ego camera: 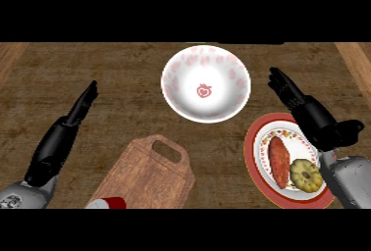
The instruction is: Pick the sweet potato from the plate and place it in the bowl
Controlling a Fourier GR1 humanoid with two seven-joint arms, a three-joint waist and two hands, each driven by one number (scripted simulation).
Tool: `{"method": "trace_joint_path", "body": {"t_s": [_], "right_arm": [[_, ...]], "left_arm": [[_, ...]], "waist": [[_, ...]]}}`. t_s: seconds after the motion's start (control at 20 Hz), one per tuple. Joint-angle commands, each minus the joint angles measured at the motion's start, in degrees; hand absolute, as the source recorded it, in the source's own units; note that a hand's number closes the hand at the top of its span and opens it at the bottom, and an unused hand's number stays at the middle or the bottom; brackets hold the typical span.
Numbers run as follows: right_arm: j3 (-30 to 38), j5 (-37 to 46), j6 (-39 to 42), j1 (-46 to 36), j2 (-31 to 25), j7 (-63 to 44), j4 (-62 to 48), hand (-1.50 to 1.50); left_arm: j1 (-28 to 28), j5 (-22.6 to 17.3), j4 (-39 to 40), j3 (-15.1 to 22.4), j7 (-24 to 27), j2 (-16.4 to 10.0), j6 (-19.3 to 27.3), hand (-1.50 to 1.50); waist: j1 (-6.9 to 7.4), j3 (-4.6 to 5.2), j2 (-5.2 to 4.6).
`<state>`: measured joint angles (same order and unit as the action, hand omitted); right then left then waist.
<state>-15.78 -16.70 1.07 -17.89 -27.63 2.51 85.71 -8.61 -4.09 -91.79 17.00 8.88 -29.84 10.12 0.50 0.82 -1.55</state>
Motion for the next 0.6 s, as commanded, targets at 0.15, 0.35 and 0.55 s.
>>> {"method": "trace_joint_path", "body": {"t_s": [0.15,0.35,0.55], "right_arm": [[6.91,2.72,-14.62,9.29,1.90,-0.57,3.50,1.50],[8.25,16.37,-25.13,14.89,-6.03,-4.83,-4.46,1.50],[9.90,10.09,-28.35,18.87,7.18,4.07,-2.67,-1.50]], "left_arm": [[0.89,-3.57,1.28,2.61,-4.51,6.58,-0.67,0.00],[3.74,-7.76,1.88,3.62,-4.98,8.78,-2.84,0.00],[0.74,-9.76,1.07,3.54,-7.44,9.45,-7.46,0.00]], "waist": [[-3.45,-0.78,1.89],[-4.48,-0.40,1.35],[-1.08,-0.85,1.55]]}}
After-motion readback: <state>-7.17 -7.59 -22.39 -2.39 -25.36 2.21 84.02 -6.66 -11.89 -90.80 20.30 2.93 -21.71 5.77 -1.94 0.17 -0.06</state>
